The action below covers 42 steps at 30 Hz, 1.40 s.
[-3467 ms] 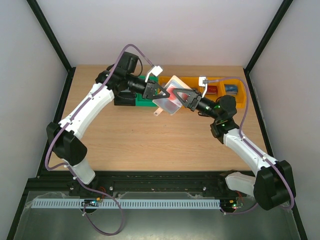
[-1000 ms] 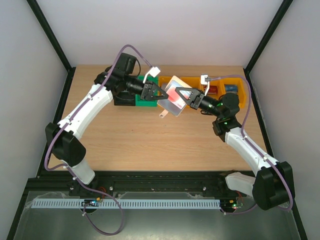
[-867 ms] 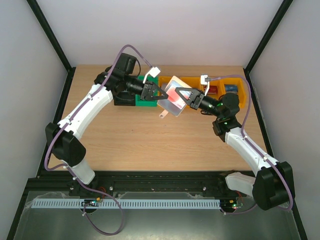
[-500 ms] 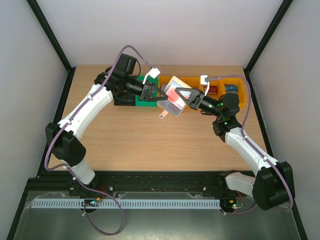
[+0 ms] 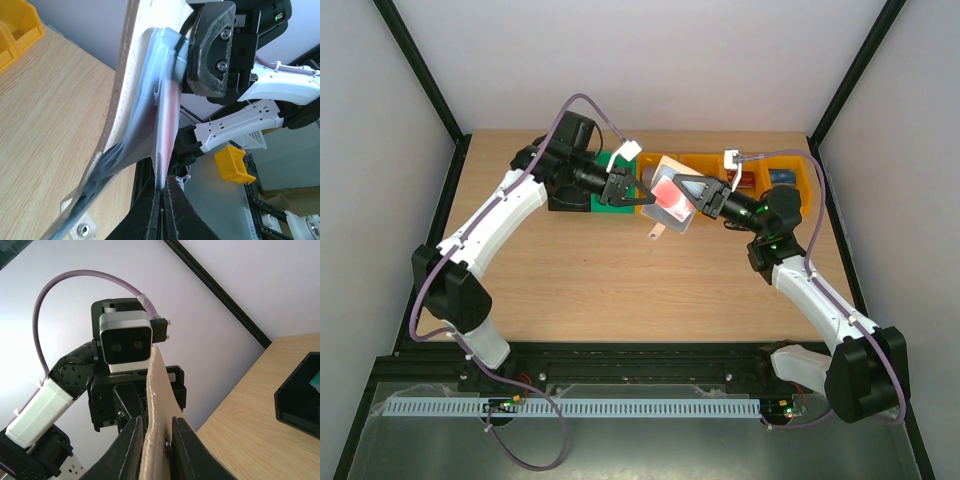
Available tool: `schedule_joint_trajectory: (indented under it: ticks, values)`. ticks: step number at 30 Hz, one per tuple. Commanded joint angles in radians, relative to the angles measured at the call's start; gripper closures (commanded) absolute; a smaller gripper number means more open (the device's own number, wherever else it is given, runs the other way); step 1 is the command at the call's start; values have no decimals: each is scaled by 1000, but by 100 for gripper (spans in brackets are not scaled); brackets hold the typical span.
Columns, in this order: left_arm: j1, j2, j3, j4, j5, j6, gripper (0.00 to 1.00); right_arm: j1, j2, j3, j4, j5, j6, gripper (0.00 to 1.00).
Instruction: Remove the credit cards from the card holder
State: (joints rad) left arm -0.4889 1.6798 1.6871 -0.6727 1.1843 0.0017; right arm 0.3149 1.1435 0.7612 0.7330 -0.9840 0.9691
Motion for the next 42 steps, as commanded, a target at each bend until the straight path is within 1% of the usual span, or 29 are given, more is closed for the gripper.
schedule_joint_trajectory:
  ticks: [1, 3, 7, 14, 18, 21, 24, 29, 32, 35, 37, 39, 42]
  values:
    - [-4, -32, -12, -22, -10, 24, 98, -4, -14, 18, 44, -1, 20, 83]
    - [-4, -32, -12, -25, -10, 27, 98, -3, -14, 15, 50, -1, 22, 85]
    - [-3, -32, -18, -33, -18, 38, 98, -6, -12, 22, 48, 3, 20, 93]
    - [-1, -42, -58, -66, -65, 92, 98, -17, -8, 26, 45, 1, 30, 94]
    - [4, -47, -67, -70, -65, 95, 98, -22, -8, 23, 39, -1, 31, 98]
    - [10, -53, -80, -91, -67, 115, 98, -32, -15, 23, 18, 7, 26, 98]
    - [38, -72, -133, -95, -74, 131, 98, -64, -31, 24, -54, 47, -4, 98]
    - [154, -102, -231, -60, -95, 107, 98, -169, -49, 9, -135, 92, -5, 98]
    - [234, -102, -295, 32, -119, 37, 98, -205, -55, 0, -186, 103, -24, 98]
    - [314, -55, -337, 200, -209, -125, 98, -215, -57, 1, -220, 115, -49, 98]
    - [350, 15, -316, 274, -283, -225, 98, -216, -58, 1, -222, 112, -53, 98]
    - [368, 92, -273, 304, -351, -301, 98, -216, -64, 5, -231, 112, -64, 98]
    - [371, 191, -203, 335, -416, -358, 98, -215, -73, 10, -257, 112, -88, 98]
